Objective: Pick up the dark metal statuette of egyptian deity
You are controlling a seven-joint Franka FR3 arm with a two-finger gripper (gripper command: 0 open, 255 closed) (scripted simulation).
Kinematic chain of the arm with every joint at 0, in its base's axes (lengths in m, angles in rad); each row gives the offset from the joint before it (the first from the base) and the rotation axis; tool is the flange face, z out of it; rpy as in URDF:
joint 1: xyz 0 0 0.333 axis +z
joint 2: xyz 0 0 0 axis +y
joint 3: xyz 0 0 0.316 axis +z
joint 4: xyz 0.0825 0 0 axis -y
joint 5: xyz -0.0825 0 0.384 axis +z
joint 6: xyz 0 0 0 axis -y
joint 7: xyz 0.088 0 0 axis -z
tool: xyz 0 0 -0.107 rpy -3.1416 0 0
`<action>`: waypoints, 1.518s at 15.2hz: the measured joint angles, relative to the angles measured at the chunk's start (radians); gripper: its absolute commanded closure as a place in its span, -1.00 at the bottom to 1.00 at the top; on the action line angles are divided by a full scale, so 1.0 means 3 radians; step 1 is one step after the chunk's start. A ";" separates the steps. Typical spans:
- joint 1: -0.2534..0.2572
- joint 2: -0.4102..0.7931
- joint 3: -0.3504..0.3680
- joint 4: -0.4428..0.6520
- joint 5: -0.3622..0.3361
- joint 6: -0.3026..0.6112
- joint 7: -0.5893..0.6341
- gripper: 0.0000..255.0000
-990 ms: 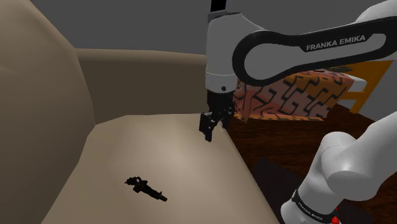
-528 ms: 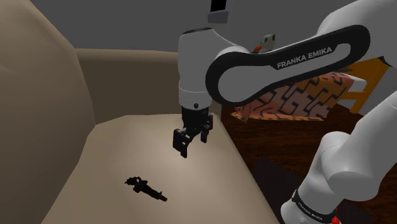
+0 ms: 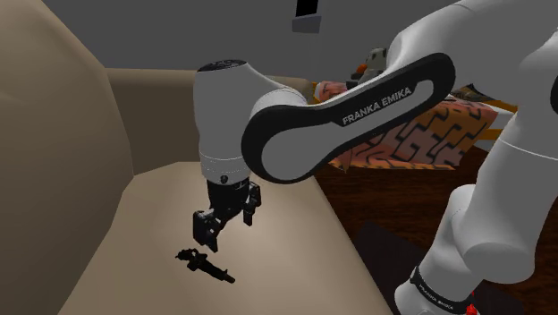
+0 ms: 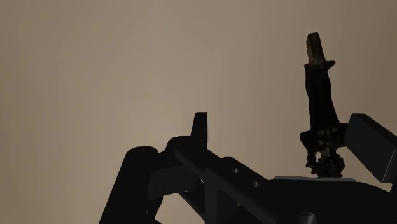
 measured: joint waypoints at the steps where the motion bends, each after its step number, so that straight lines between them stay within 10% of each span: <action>1: 0.0027 0.0135 0.0022 0.0089 -0.0077 0.0038 0.0071 -1.00; 13: 0.0251 0.0831 0.0039 0.0419 -0.0512 0.0346 0.0454 -1.00; 14: 0.0257 0.0846 0.0036 0.0415 -0.0523 0.0363 0.0464 1.00; 23: 0.0266 0.0851 0.0039 0.0416 -0.0531 0.0383 0.0476 1.00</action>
